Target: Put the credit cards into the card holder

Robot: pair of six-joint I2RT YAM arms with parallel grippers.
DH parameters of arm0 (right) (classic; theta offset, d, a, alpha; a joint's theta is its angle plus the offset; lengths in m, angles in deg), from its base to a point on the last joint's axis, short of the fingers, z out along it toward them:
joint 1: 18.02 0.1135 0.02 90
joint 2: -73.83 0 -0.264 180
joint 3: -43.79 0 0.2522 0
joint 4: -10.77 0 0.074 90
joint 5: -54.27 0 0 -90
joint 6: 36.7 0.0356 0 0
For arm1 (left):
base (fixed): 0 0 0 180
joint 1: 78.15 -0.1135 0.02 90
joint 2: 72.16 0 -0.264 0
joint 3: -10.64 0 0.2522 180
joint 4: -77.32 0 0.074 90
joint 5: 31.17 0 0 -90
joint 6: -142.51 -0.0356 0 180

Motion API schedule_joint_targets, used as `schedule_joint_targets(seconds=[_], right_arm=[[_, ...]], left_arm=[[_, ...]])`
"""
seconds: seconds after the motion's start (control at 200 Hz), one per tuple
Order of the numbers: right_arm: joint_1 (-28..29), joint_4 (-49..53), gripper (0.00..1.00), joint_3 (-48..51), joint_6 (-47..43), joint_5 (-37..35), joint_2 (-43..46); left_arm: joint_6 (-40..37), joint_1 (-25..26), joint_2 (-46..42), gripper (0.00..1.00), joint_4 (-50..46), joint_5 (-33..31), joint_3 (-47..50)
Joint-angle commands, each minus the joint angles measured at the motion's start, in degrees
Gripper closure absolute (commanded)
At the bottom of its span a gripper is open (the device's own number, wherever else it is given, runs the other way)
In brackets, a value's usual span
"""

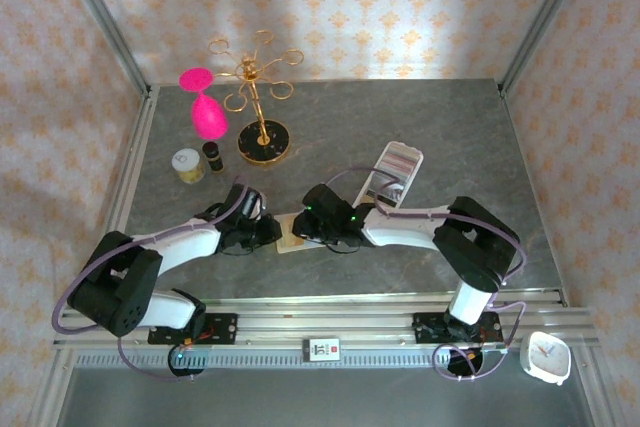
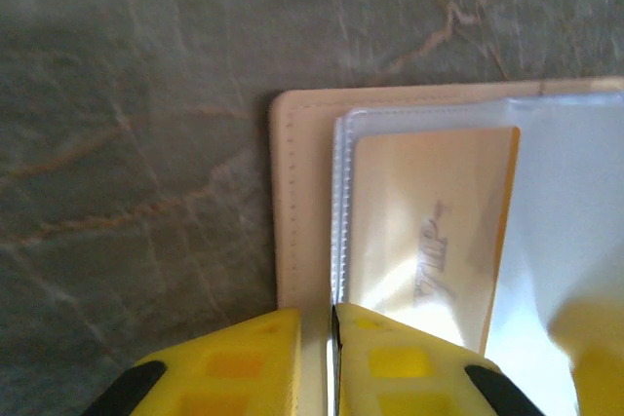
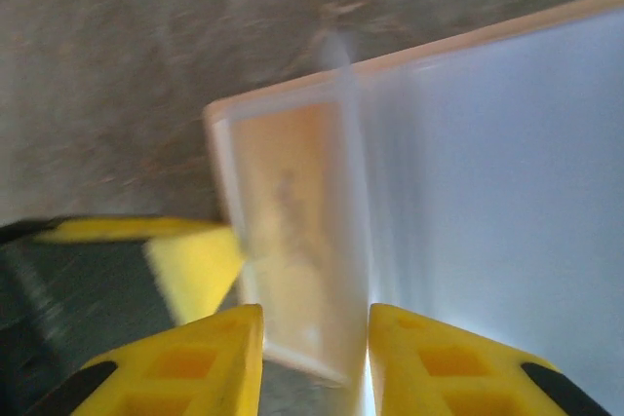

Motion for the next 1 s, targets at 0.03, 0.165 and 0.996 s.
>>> schedule_joint_targets(seconds=[0.03, 0.165, 0.996], right_arm=[[0.76, -5.35, 0.64, -3.45, -1.18, 4.55, -3.83], [0.76, -6.73, 0.63, -5.13, -0.75, 5.52, -7.74], [-15.48, 18.92, 0.57, -5.99, -38.14, -6.53, 17.05]], left_arm=[[-0.2, -2.6, -1.08, 0.8, -2.4, -2.95, -1.57], [0.36, -3.72, -4.98, 0.73, -5.24, -5.97, -1.65], [-0.42, -4.75, -14.58, 0.45, -3.88, -0.94, -4.86]])
